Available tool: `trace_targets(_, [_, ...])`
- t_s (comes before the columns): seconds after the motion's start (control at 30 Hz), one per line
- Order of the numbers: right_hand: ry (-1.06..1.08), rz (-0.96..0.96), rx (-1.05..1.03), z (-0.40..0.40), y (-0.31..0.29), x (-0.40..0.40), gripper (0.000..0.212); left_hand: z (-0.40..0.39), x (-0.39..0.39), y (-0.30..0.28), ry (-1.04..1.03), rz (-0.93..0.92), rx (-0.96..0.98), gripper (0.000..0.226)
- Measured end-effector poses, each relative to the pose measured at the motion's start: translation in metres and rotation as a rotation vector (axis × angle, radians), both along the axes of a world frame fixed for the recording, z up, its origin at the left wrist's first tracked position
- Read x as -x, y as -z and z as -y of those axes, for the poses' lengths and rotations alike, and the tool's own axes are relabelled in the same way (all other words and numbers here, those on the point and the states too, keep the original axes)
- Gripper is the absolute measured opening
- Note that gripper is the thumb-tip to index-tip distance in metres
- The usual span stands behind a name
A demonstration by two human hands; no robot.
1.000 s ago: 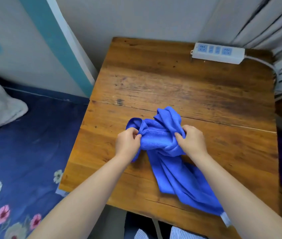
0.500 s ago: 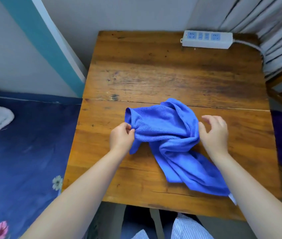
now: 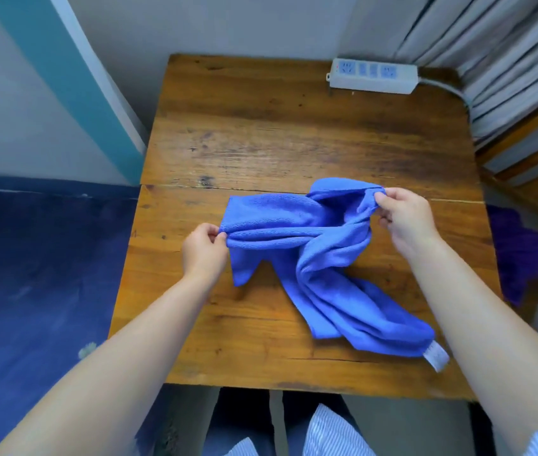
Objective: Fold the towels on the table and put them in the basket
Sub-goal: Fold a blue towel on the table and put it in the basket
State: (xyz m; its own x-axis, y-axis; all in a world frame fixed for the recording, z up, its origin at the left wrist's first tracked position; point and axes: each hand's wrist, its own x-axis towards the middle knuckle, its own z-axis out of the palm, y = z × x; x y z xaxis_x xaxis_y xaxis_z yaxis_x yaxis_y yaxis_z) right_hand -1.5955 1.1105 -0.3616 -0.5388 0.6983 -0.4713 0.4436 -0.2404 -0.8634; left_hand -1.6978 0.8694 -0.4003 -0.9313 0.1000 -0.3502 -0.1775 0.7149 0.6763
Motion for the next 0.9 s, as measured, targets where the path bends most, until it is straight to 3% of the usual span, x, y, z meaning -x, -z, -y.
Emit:
trace_targets(0.13, [0.328,-0.143,0.241,-0.029,-0.033,-0.008,0.028,0.006,0.026,-0.018,-0.128,-0.007,-0.103,0.018])
trace_targets(0.23, [0.389,-0.157,0.227,-0.047,-0.051,-0.017,0.029,0.012,0.048,-0.041,-0.206,-0.009,-0.152,0.021])
trace_targets(0.33, [0.198,0.084,-0.064,-0.049,-0.071,-0.012,0.03,0.012,0.064,-0.069,-0.181,-0.015,-0.227,0.013])
trace_targets(0.43, [-0.052,0.414,-0.467,-0.041,-0.089,0.002,0.015,0.004,0.076,-0.09,-0.183,-0.002,-0.271,0.01])
trace_targets(0.53, [-0.205,0.579,-0.692,-0.035,-0.122,0.02,0.025,-0.004,0.092,-0.122,-0.151,-0.006,-0.314,0.015])
trace_targets(0.63, [-0.147,0.465,-0.73,-0.031,-0.155,0.051,0.025,-0.015,0.108,-0.153,-0.13,-0.025,-0.354,0.027])
trace_targets(0.77, [-0.05,0.251,-0.756,-0.027,-0.206,0.096,0.023,-0.038,0.124,-0.217,-0.093,-0.164,-0.409,0.016])
trace_targets(0.9, [0.015,-0.107,-0.799,-0.024,-0.257,0.132,0.025,-0.057,0.143,-0.274,-0.07,-0.317,-0.574,0.022])
